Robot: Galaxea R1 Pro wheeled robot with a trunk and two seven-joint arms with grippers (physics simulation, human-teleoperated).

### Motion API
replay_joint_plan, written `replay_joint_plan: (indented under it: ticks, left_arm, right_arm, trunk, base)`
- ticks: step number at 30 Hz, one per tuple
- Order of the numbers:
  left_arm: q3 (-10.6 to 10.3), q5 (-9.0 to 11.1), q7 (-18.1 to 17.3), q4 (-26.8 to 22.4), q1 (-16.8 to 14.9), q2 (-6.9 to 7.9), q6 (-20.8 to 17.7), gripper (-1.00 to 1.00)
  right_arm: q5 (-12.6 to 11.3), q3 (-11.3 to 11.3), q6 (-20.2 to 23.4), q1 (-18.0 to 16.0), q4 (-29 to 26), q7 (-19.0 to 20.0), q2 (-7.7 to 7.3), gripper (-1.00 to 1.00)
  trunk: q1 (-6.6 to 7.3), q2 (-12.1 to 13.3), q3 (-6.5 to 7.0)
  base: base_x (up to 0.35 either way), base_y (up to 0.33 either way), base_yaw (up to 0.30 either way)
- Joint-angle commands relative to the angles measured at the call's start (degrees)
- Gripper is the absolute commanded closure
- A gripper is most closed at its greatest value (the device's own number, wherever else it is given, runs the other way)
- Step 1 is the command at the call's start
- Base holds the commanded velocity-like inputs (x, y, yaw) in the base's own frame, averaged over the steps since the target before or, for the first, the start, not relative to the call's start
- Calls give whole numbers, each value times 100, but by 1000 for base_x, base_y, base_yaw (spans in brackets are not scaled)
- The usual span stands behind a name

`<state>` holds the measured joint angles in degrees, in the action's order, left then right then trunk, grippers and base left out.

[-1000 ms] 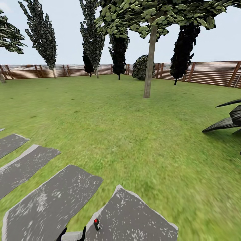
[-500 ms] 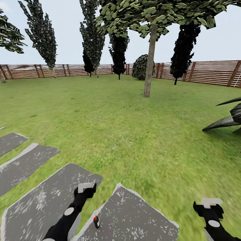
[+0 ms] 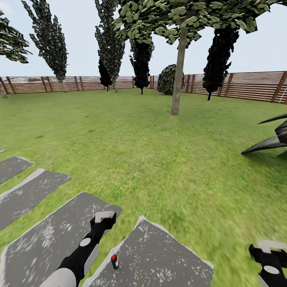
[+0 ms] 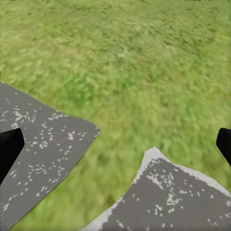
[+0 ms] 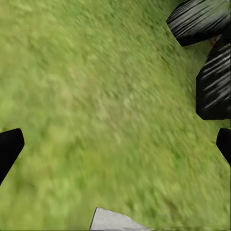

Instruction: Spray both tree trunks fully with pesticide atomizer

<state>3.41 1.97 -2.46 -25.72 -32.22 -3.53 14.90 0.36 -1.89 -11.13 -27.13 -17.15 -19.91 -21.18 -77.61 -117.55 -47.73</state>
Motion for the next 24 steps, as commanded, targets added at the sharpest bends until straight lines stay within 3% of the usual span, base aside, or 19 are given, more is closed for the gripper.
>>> replay_joint_plan:
  ticks: [1,2,6,8,13,17,24]
  left_arm:
    - [5,0,-2,10,-3,3,26,-100]
    - [8,-1,-3,15,-3,5,34,-100]
    - [19,-3,-7,29,-10,9,60,-100]
    - [26,-5,-8,30,-11,9,63,-100]
    - [53,-6,-9,33,-9,24,69,-100]
    - [51,-8,-9,40,-9,20,66,-100]
    - [46,-9,-9,41,-8,11,66,-100]
  right_arm:
    - [7,-179,-55,-1,113,-103,-128,-100]
    - [9,-250,-75,-1,159,-150,-197,-100]
    - [17,-476,-135,-2,355,-702,-712,-100]
    - [30,-495,-148,-3,397,-848,-799,-100]
    - [43,-522,-170,6,449,-995,-869,-100]
    - [43,-523,-456,6,527,-998,-871,-100]
    - [43,-523,-472,6,544,-997,-871,-100]
  trunk:
    - [-23,-42,-18]
    - [-45,-82,-36]
    - [-133,-242,-108]
    - [-176,-322,-144]
    - [-286,-523,-234]
    - [-374,-683,-306]
    - [-528,-964,-431]
  base:
    - [0,0,0]
    - [0,0,0]
    - [0,0,0]
    - [0,0,0]
    - [0,0,0]
    - [0,0,0]
    - [0,0,0]
